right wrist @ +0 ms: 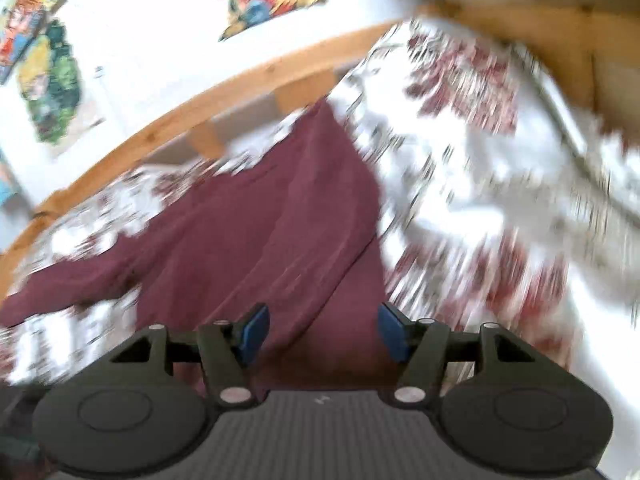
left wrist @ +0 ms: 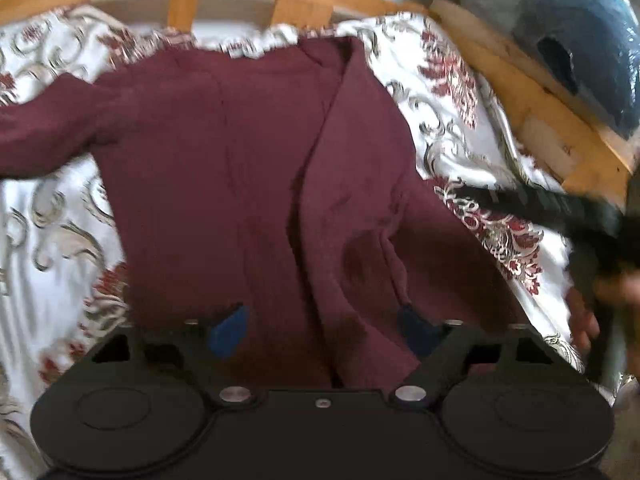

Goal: Fold small clothes

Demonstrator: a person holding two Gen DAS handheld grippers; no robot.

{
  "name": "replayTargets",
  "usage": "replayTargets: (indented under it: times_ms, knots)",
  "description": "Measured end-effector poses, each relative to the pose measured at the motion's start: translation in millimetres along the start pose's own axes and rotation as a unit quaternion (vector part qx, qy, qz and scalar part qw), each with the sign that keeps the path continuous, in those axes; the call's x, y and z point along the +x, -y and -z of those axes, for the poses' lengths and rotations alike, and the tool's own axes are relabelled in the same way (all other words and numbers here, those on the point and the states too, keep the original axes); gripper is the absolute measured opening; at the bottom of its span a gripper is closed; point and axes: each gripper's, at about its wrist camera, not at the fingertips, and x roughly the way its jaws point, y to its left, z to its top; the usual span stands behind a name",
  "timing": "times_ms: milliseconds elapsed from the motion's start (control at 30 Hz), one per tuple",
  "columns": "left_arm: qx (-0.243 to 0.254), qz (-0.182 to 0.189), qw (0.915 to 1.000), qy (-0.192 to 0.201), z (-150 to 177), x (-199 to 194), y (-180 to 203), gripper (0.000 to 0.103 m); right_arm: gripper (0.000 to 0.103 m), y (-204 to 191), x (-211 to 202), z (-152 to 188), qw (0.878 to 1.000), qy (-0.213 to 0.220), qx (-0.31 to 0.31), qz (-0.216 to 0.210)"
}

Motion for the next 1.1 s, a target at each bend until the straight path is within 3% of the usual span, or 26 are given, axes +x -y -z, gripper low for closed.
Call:
replayTargets:
  times_ms: [167,200,233,267,333,433,500,667,767,967,1000,1067,1100]
  knots:
    - [-0.019,0.023,0.9982,-0.053,-8.8,21.5,-1.4,0.027,0.058,17.7,50.1,-27.0,1.000,0.018,0.010,0.007]
    - [-0.023,0.026,0.9976,-0.060,-10.3,24.0,-2.1,0.022,0.058,20.6,57.8,-28.3,1.000,0.020,0.017,0.000]
    - [-0.025,0.031,0.9970,-0.066,-11.9,25.6,-3.2,0.008,0.058,23.8,65.5,-29.9,0.999,0.020,0.027,-0.010]
    - [-0.027,0.034,0.9965,-0.071,-13.6,26.7,-3.8,0.005,0.058,25.9,70.8,-30.6,0.999,0.022,0.033,-0.015]
    - [-0.025,0.029,0.9961,-0.079,-16.6,26.5,-2.9,0.004,0.054,29.5,81.9,-32.1,0.999,0.024,0.037,-0.020]
    - [-0.014,0.028,0.9965,-0.078,-22.7,19.0,-0.3,0.003,0.016,31.5,97.3,-35.2,0.999,0.022,0.041,-0.022]
    - [-0.004,0.022,0.9970,-0.074,-28.9,11.3,1.4,0.003,0.010,35.0,97.3,-35.4,0.998,0.033,0.041,-0.022]
    - [0.040,0.013,0.9980,-0.047,-47.8,-18.4,0.3,0.003,0.010,44.6,82.8,-41.7,0.996,0.075,0.046,-0.011]
    - [0.054,0.011,0.9963,-0.066,-53.9,-17.8,-7.7,0.003,0.010,52.6,81.8,-46.3,0.996,0.072,0.059,-0.014]
    - [0.017,0.012,0.9943,-0.105,-41.9,7.3,-29.0,0.005,0.010,41.3,92.7,-35.1,0.999,0.041,0.024,0.010]
    - [0.006,0.013,0.9941,-0.107,-38.9,9.7,-31.4,0.007,0.010,41.0,92.7,-34.0,0.999,0.042,0.022,0.010]
    - [-0.016,0.007,0.9930,-0.117,-33.2,15.8,-35.1,0.022,0.013,39.6,93.0,-33.6,0.999,0.038,0.017,0.017]
    - [-0.023,0.005,0.9923,-0.122,-31.1,18.6,-37.9,0.023,0.016,38.5,92.7,-33.4,0.999,0.037,0.014,0.018]
